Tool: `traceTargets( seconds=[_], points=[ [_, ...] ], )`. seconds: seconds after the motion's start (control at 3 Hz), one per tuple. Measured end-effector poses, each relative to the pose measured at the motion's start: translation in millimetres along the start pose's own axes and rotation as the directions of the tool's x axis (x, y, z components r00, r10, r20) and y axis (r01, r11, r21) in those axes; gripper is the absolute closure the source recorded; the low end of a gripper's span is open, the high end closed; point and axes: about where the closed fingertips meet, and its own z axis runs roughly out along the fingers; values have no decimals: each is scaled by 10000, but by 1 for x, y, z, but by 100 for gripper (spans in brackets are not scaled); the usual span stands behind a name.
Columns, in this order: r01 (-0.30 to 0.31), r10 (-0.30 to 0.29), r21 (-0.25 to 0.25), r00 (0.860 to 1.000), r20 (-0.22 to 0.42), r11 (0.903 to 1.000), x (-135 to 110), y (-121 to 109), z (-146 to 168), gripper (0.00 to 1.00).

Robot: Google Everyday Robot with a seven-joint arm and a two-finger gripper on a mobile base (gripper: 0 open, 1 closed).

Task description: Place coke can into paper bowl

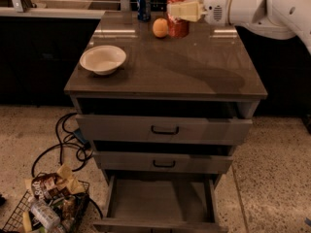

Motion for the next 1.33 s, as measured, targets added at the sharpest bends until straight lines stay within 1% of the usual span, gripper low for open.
traceTargets(
  seconds=[0.33,0.67,1.0,1.33],
  points=[
    [82,-81,-947,10000,11,9955,0,39,30,100],
    [214,-174,-1993,9996,220,9797,-3,77,62,100],
    [247,-211,-2099,9996,192,9774,1,78,77,100],
    [252,-162,-2561,9992,372,9663,5,83,109,100]
  ],
)
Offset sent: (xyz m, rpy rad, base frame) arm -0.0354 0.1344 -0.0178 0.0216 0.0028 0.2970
